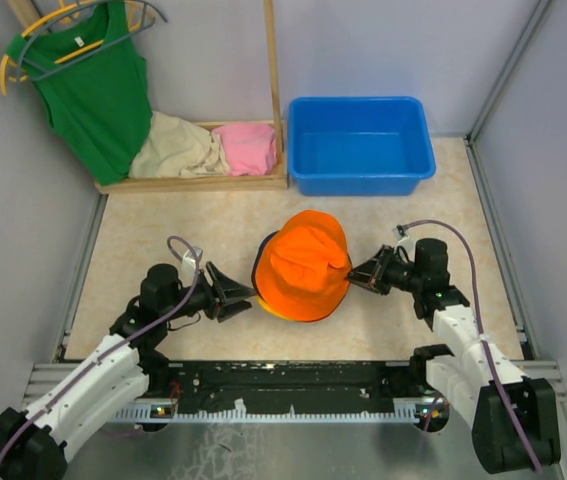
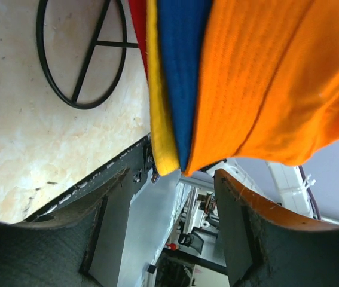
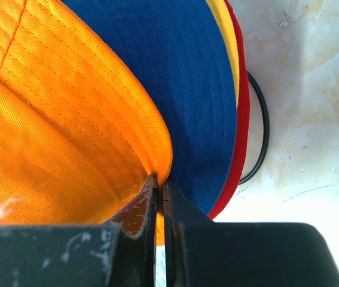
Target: Stack the hats
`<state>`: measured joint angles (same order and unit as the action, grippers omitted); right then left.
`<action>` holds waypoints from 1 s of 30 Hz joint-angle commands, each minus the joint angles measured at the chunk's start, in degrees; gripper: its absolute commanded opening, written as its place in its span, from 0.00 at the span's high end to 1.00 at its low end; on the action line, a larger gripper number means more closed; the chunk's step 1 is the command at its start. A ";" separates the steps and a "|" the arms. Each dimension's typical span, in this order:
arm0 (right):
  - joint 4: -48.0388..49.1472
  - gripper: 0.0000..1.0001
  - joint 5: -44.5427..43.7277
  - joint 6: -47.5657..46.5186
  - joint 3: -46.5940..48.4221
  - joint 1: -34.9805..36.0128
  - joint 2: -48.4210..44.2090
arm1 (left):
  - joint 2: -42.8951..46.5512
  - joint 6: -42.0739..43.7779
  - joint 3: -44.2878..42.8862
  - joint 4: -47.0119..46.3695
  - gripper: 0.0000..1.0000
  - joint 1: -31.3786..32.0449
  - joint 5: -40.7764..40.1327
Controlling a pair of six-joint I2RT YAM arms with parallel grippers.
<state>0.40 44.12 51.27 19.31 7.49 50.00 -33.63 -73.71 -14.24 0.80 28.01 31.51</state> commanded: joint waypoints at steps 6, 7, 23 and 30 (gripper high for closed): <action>1.31 1.00 -1.91 1.52 3.42 0.66 -0.64 | -9.20 -2.42 -3.42 -10.60 0.37 6.05 -9.26; 1.16 1.00 -1.93 1.50 3.37 0.68 -0.75 | -9.64 -2.76 -3.38 -11.21 0.37 6.21 -9.76; -7.86 0.94 -4.06 -0.38 4.64 3.32 -5.44 | -19.45 -0.20 -7.65 -18.59 0.36 6.89 -14.32; -11.23 0.86 -6.23 0.52 4.67 6.80 -8.93 | -25.32 1.96 -8.83 -21.58 0.44 3.93 -12.20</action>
<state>-8.67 38.30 51.62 20.82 12.14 43.16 -56.34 -74.04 -20.75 -15.84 33.76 18.24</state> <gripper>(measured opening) 0.103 0.595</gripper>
